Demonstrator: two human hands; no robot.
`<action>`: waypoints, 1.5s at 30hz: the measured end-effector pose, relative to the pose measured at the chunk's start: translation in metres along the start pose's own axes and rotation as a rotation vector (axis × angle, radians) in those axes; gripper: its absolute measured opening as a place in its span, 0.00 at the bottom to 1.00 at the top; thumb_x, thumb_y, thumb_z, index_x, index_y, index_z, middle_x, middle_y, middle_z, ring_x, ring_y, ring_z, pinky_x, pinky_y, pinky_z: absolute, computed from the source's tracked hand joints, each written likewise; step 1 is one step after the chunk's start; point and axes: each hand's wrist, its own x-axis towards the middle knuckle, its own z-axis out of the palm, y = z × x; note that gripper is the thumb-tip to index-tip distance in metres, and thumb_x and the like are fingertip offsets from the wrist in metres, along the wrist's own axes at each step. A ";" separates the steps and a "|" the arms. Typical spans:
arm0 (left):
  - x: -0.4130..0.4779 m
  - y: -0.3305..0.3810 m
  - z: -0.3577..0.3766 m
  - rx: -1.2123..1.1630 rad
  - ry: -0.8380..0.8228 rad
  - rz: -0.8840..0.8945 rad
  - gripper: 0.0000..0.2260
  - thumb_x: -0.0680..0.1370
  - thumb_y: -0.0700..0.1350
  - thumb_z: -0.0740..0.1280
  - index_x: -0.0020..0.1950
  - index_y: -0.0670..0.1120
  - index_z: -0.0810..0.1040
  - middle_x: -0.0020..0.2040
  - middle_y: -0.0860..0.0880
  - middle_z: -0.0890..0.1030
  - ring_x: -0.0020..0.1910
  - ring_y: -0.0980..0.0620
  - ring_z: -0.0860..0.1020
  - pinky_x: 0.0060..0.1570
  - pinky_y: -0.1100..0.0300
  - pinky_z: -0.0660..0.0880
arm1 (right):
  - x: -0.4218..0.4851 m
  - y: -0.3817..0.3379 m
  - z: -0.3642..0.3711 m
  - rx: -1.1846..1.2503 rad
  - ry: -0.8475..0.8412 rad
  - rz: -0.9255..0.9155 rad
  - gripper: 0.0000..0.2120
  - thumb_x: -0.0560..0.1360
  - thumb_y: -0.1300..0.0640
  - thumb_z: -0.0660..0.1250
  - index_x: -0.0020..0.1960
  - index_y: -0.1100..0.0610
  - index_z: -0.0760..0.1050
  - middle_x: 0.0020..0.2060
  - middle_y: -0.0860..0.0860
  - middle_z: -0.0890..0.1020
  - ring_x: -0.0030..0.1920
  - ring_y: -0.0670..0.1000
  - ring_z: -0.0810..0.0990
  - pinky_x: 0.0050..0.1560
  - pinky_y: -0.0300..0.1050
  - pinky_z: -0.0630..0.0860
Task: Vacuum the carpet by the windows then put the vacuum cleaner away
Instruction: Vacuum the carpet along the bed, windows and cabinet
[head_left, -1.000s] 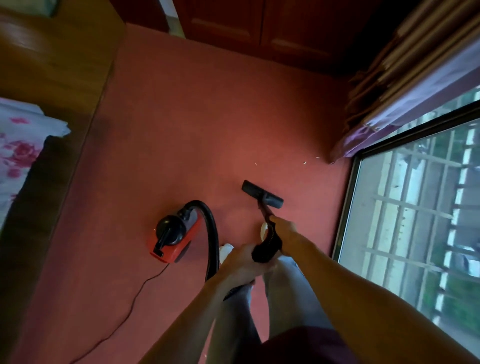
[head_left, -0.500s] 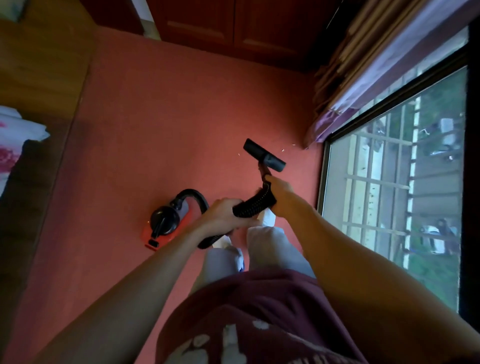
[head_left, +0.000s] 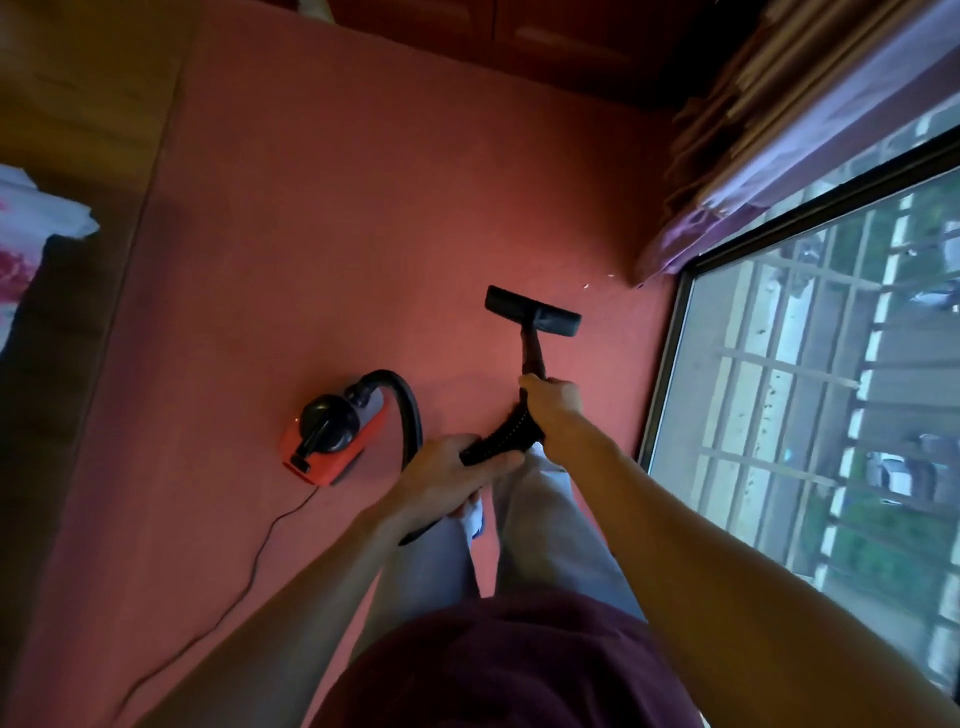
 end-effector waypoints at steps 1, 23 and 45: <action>0.008 0.002 0.002 -0.009 0.021 -0.017 0.23 0.76 0.56 0.70 0.45 0.34 0.78 0.26 0.49 0.76 0.21 0.56 0.72 0.23 0.67 0.68 | 0.008 -0.005 0.001 -0.031 -0.009 0.004 0.06 0.67 0.51 0.66 0.39 0.54 0.75 0.36 0.56 0.81 0.41 0.60 0.84 0.49 0.57 0.83; 0.139 -0.045 0.006 -0.207 -0.024 -0.441 0.31 0.79 0.61 0.63 0.48 0.30 0.77 0.34 0.37 0.77 0.17 0.50 0.70 0.18 0.64 0.67 | 0.150 0.020 0.075 -0.372 -0.008 0.094 0.18 0.70 0.54 0.62 0.57 0.57 0.79 0.42 0.56 0.83 0.44 0.59 0.84 0.46 0.51 0.82; 0.166 -0.045 -0.001 -0.422 -0.199 -0.471 0.22 0.79 0.61 0.63 0.48 0.40 0.72 0.28 0.41 0.75 0.19 0.47 0.71 0.20 0.61 0.69 | 0.167 0.002 0.075 -0.559 0.013 0.047 0.25 0.62 0.55 0.60 0.57 0.60 0.76 0.45 0.59 0.84 0.47 0.61 0.84 0.52 0.54 0.82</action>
